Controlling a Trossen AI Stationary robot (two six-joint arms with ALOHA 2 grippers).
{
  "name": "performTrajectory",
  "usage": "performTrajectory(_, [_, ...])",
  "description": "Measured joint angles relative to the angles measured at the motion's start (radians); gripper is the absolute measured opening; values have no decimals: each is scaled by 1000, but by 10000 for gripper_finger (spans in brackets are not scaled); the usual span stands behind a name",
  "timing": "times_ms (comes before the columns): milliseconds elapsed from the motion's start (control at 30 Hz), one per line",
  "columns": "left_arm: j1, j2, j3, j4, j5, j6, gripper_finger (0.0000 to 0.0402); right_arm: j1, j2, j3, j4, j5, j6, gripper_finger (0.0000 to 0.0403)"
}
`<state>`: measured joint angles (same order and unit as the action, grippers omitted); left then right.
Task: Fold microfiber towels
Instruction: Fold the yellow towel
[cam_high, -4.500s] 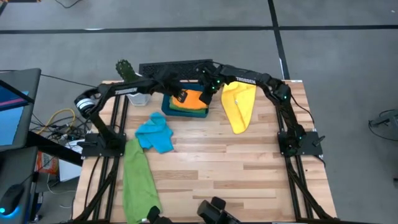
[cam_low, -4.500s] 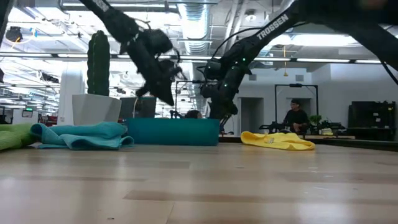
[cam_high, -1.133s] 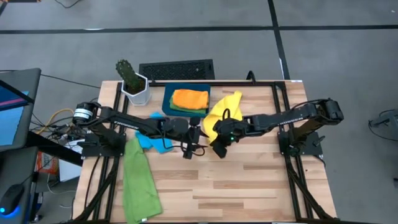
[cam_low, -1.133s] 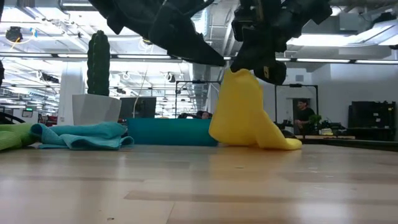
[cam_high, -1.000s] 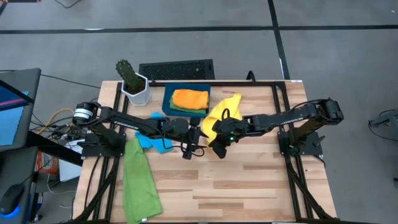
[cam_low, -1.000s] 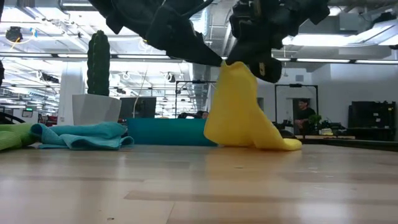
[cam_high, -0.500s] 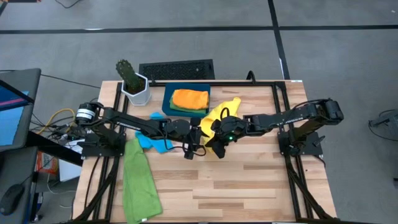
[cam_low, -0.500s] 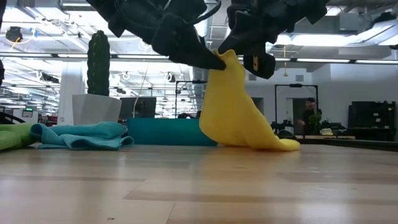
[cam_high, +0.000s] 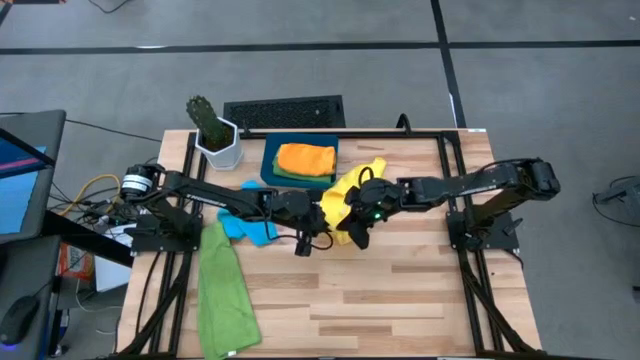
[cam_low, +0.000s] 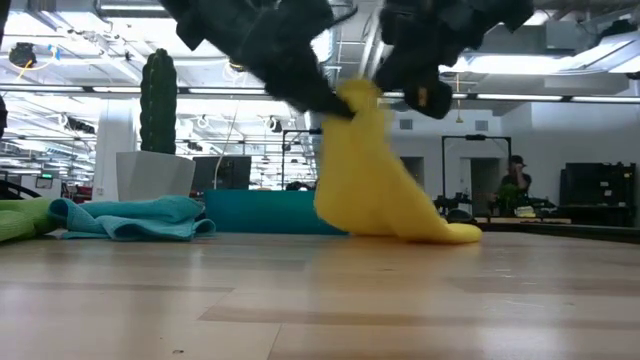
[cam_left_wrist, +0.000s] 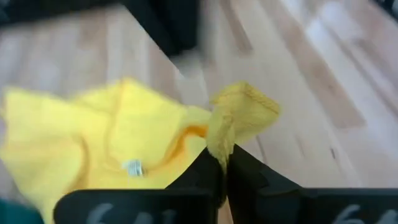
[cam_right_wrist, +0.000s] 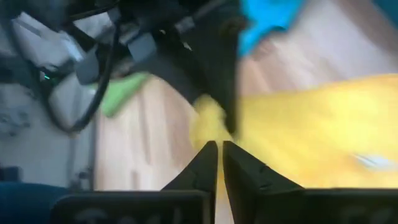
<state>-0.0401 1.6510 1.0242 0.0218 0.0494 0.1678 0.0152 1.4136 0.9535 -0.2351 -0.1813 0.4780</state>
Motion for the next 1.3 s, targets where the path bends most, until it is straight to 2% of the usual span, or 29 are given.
performTrajectory(67, [-9,4,-3,-39,9,-10,3,-24,-34,0,-101,52,-50,54])
performTrajectory(133, [-21,3,-2,-43,19,-12,2,-40,-48,0,-198,150,-116,55])
performTrajectory(233, [-40,2,-3,-77,23,-11,2,-49,-26,-9,-216,256,-232,57])
performTrajectory(467, [-72,2,-30,-92,23,-67,1,-81,157,-10,-53,250,-560,96])
performTrajectory(600, [-92,2,-47,-97,23,-103,0,-104,280,17,-38,179,-681,125])
performTrajectory(733, [-110,2,-47,-117,21,-120,0,-123,390,65,-41,180,-773,146])
performTrajectory(933, [-130,2,-47,-142,-10,-131,0,-161,498,151,-89,153,-800,159])
performTrajectory(1100, [-131,2,-47,-148,-14,-141,0,-159,522,189,-136,128,-821,146])
performTrajectory(1300, [-131,2,-47,-146,-51,-165,0,-139,508,192,-156,128,-854,62])
